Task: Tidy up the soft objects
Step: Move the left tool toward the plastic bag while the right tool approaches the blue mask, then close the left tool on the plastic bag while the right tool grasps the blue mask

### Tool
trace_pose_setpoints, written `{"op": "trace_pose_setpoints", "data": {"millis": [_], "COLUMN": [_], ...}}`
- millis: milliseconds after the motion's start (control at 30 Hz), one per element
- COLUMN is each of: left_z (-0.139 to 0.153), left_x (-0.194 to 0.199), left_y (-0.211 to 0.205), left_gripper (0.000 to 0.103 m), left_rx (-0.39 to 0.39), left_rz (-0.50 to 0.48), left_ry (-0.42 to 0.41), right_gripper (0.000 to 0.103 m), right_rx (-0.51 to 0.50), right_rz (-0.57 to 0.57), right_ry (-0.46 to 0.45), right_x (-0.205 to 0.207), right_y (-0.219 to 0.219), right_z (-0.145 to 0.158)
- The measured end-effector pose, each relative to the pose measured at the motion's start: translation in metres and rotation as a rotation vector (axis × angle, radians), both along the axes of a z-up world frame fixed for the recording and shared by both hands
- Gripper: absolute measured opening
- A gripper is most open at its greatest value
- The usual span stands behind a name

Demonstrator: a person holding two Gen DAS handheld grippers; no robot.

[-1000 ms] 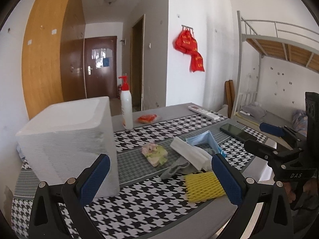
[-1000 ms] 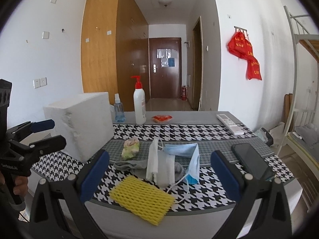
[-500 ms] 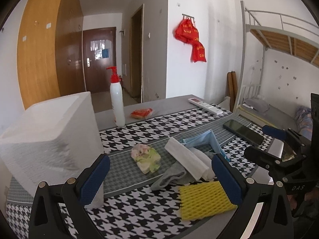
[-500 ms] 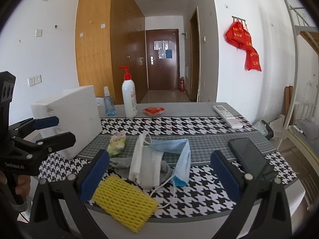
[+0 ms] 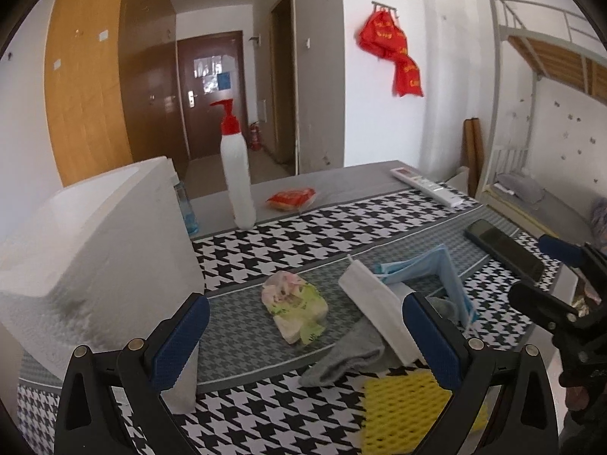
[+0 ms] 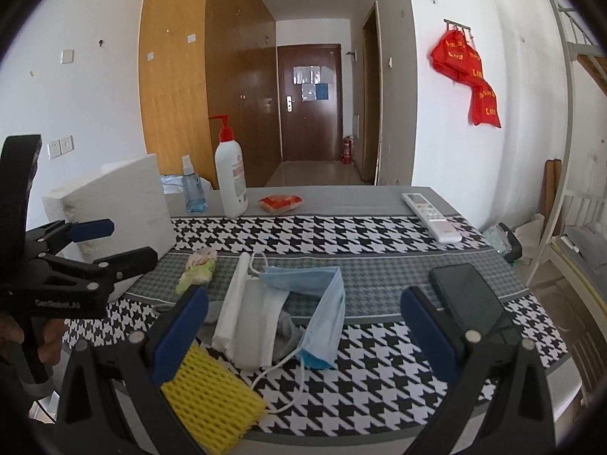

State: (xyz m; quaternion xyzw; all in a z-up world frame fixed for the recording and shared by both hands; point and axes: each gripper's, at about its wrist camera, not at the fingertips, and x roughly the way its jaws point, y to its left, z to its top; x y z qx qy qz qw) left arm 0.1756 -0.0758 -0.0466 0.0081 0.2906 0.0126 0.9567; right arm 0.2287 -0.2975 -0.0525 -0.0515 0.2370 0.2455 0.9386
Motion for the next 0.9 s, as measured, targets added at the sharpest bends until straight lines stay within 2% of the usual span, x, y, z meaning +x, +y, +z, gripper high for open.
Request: {"op": "trace_pose_setpoints", "data": {"millis": [367,467,900], "left_z": [-0.016,-0.022,-0.051], "left_x": [0.032,0.043,0.079], "left_y": [-0.001,-0.001,0.004], "left_gripper": [0.101,0.094,0.084], "left_rx": [-0.002,0.007,-0.019], "left_rz": [0.040,0.037,0.073], "left_ry": [0.083,0.114,0.237], "right_gripper": [0.097,0.096,0.096], "right_rx": [-0.032,-0.038,-0.069], "right_rz": [0.001,-0.001,0.015], "right_ry": [0.061,0.077,0.127], "right_x": [0.026,0.033,0.053], "right_y": [0.002,0.003,0.008], "right_z": [-0.011,-0.014,-0.024]}}
